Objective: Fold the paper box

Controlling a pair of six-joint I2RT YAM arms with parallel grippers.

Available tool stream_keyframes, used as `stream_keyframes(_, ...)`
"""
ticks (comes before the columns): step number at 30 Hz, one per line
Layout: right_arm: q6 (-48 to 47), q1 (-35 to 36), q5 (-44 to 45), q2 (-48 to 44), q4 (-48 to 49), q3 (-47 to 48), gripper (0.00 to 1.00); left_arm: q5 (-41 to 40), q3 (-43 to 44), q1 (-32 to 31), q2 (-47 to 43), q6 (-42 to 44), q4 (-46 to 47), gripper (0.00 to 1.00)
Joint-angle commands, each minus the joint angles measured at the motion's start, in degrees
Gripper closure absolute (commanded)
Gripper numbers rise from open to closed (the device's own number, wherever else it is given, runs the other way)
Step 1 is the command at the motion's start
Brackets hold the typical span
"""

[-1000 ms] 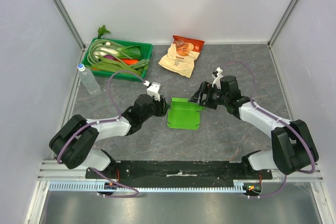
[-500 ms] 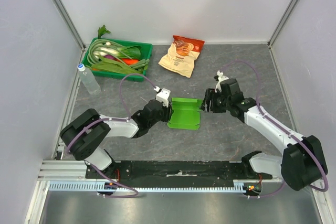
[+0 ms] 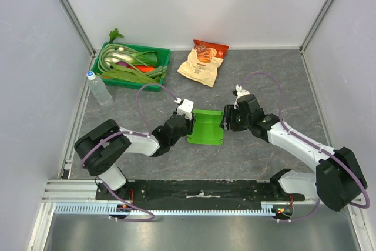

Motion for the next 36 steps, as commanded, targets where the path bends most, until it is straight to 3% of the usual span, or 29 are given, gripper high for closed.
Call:
stream_keyframes(1,1.24,1.05,1.82,0.12,3.7,1.56,0.4,-6.11,2.04,-1.44,2.28,3.79,6.7,0.57)
stream_keyframes(11,2.83,2.9,4.46,-1.29,4.76,0.42,0.43,-13.5,3.09,-3.29,5.97,5.02,10.3,0.66)
stream_keyframes(21,1.51,3.08,8.5,-1.03,7.04,-1.77,0.41,-18.85,2.83,-5.22,7.91,6.08,14.88,0.98)
stream_keyframes(24,1.42,4.04,8.5,0.29,9.85,-2.83,0.4,-20.79,3.27,-6.09,8.08,5.2,13.65,0.98)
stream_keyframes(31,2.99,5.1,13.69,0.82,14.6,-5.82,0.56,-23.52,4.06,-7.59,8.34,4.93,11.71,0.98)
stream_keyframes(36,3.79,6.77,13.86,3.36,17.77,-5.64,0.6,-22.82,2.92,-7.59,7.47,6.34,12.59,0.98)
